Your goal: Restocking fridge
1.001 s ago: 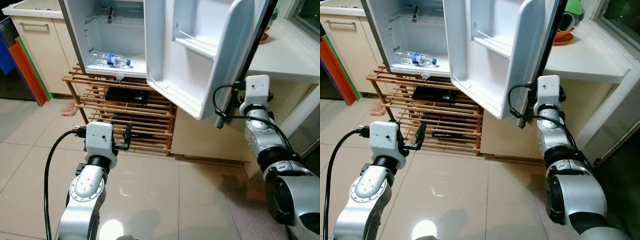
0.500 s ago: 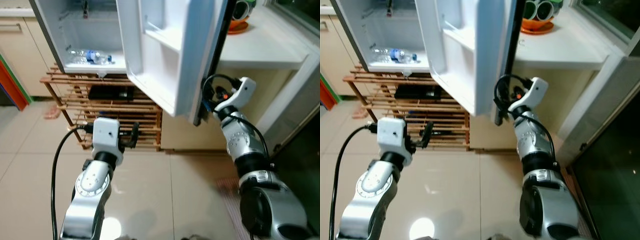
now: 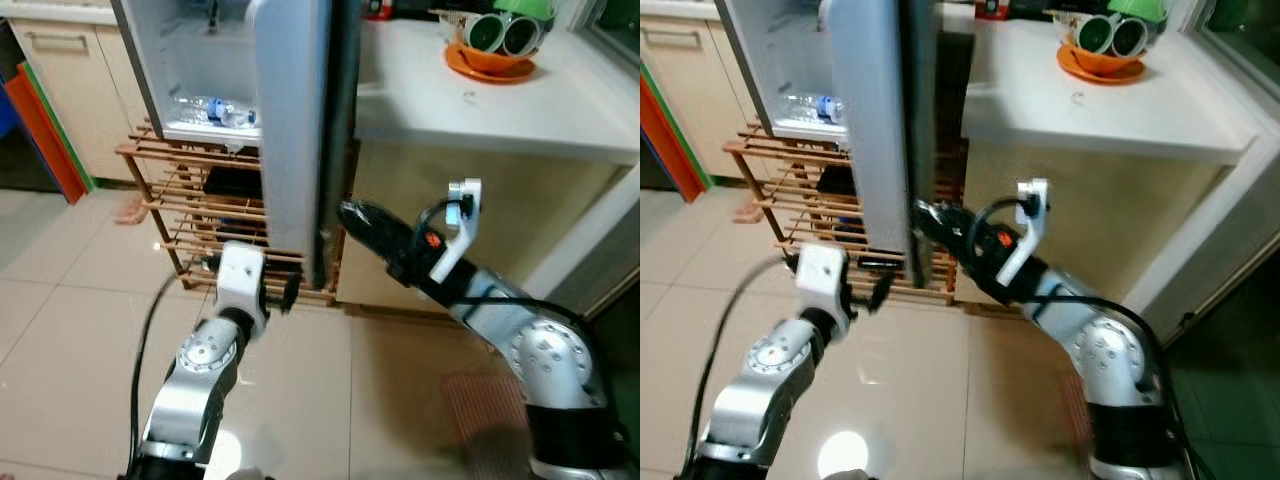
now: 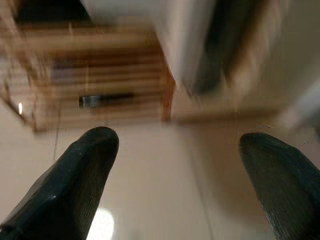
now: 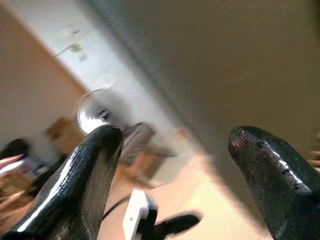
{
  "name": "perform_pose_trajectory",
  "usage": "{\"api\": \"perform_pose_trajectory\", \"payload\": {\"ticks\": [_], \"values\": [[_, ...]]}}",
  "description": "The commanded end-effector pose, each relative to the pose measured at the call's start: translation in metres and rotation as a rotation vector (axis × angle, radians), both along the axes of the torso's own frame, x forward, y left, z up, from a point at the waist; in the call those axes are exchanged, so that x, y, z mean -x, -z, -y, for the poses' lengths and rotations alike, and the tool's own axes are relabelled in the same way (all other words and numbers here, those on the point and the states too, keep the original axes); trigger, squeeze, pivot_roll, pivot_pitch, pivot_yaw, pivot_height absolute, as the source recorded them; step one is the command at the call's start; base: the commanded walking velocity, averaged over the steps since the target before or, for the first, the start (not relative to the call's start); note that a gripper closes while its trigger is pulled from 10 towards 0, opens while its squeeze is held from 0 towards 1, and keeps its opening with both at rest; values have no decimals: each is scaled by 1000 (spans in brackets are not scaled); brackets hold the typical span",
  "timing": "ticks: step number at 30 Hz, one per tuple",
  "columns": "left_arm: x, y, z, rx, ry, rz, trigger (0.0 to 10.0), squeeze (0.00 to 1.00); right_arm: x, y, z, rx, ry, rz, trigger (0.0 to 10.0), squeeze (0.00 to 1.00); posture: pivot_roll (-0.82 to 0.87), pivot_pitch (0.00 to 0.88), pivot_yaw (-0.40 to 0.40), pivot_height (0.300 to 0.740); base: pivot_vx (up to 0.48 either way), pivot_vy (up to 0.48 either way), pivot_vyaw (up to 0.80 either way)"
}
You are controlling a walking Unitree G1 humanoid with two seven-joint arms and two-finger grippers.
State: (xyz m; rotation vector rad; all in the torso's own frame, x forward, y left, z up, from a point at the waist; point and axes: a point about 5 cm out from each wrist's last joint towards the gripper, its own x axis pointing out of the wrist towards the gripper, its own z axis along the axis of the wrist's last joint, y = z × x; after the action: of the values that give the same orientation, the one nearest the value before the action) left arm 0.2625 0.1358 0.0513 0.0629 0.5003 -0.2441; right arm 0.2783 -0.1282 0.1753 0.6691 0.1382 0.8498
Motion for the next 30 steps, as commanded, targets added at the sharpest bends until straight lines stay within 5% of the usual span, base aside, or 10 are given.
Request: {"api": "perform_pose_trajectory", "payload": {"ticks": [1, 6, 10, 15, 20, 26, 30], "values": [[-4, 0, 7, -15, 32, -17, 10000, 0, -1, -7, 5, 25, 27, 15, 10000, 212, -13, 0, -41, 740, 0, 0, 0], [-3, 5, 19, -10, 59, -35, 10000, 0, -9, -8, 13, 88, 115, 9, 10000, 208, -32, 0, -41, 740, 0, 0, 0], [-20, -36, 33, -18, 76, 264, 10000, 0, -25, 9, 30, 299, 342, 14, 10000, 227, -31, 0, -46, 740, 0, 0, 0], [-34, -86, 37, -61, 44, 550, 10000, 0, -21, 22, 22, 287, 337, -21, 10000, 235, -26, 0, -49, 740, 0, 0, 0], [-40, -105, 36, -41, 2, 639, 10000, 0, -19, 26, 13, 272, 312, -36, 10000, 235, -26, 0, -54, 740, 0, 0, 0], [-56, -121, 22, -92, -106, 724, 10000, 0, -23, 32, 11, 286, 327, -32, 10000, 231, -24, 0, -63, 740, 0, 0, 0], [-68, -135, -3, -153, -227, 771, 10000, 0, -24, 35, 17, 304, 340, -38, 10000, 231, -18, 0, -67, 740, 0, 0, 0]]}}
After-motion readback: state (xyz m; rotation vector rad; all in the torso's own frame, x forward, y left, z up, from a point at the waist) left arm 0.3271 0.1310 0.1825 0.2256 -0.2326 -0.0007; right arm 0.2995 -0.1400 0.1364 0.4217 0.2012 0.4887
